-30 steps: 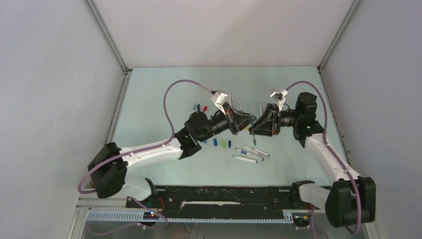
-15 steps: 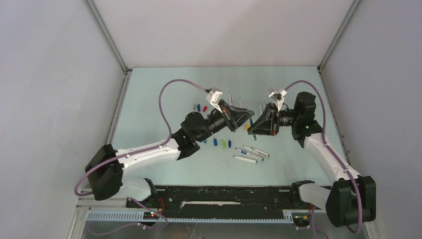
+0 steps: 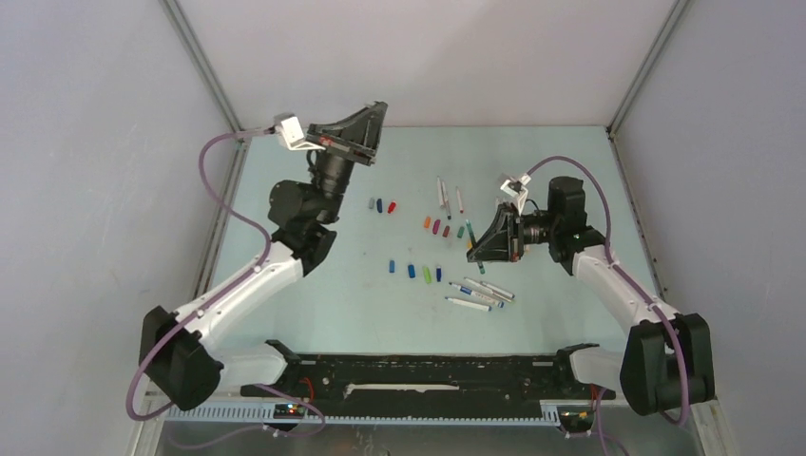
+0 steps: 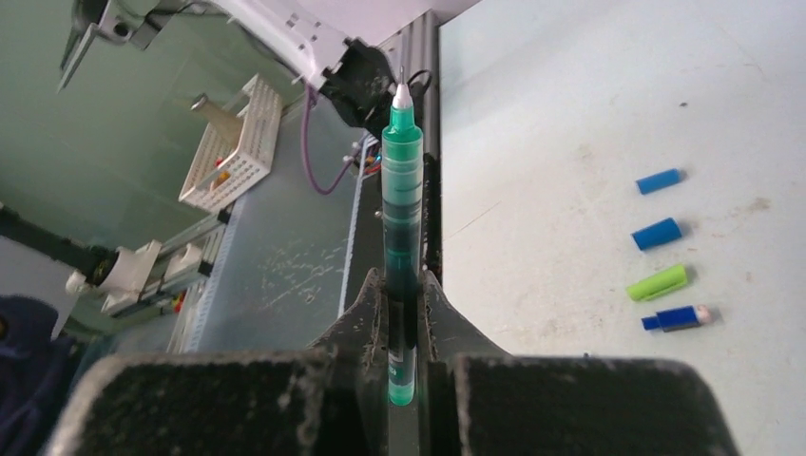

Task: Open the pen caps
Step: Open the pen cap from the pen, then place the pen at the center of the board, then place the pen cap at the center of the board.

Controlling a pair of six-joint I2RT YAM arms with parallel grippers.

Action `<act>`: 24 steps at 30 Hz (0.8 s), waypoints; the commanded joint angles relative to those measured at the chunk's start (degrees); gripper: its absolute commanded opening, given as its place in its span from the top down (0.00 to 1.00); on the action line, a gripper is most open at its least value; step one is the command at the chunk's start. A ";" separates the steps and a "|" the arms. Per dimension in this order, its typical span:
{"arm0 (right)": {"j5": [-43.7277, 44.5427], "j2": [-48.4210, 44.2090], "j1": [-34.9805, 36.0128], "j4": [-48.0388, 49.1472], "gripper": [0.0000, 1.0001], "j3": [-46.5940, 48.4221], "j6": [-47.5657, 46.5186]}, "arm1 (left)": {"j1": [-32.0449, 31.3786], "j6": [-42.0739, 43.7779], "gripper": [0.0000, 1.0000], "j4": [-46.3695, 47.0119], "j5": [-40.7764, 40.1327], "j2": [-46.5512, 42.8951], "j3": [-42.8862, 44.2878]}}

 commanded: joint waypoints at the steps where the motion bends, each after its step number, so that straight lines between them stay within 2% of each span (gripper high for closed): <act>1: 6.80 -1.52 -2.37 -17.86 1.00 4.64 -16.97 | 1.44 -2.13 1.00 -5.15 -0.68 -6.73 -3.76; 3: 13.99 -1.93 -3.19 -23.97 1.00 6.18 -24.81 | 2.33 -2.03 1.00 -12.78 -0.66 -10.61 -7.55; 5: 17.41 -2.01 -4.19 -25.92 1.00 7.00 -27.18 | 3.19 -1.64 1.00 -21.81 -1.16 -14.45 -11.15; 8: 20.13 -2.01 -6.90 -26.83 1.00 7.36 -28.21 | 4.55 -1.24 1.00 -33.25 -0.75 -18.98 -15.50; 12: 23.36 -1.63 -11.07 -26.59 1.00 7.36 -27.92 | 6.84 -1.61 1.00 -46.88 -0.78 -20.83 -18.45; 17: 29.03 -0.32 -15.63 -27.20 1.00 7.35 -28.63 | 9.22 -2.67 1.00 -53.28 1.93 -18.90 -21.99; 21: 38.63 1.77 -16.97 -27.78 1.00 7.35 -30.26 | 9.82 -3.58 1.00 -54.42 3.04 -16.65 -23.94; 24: 46.21 3.46 -18.35 -26.47 1.00 7.35 -28.09 | 10.24 -4.03 1.00 -56.19 0.83 -15.26 -24.38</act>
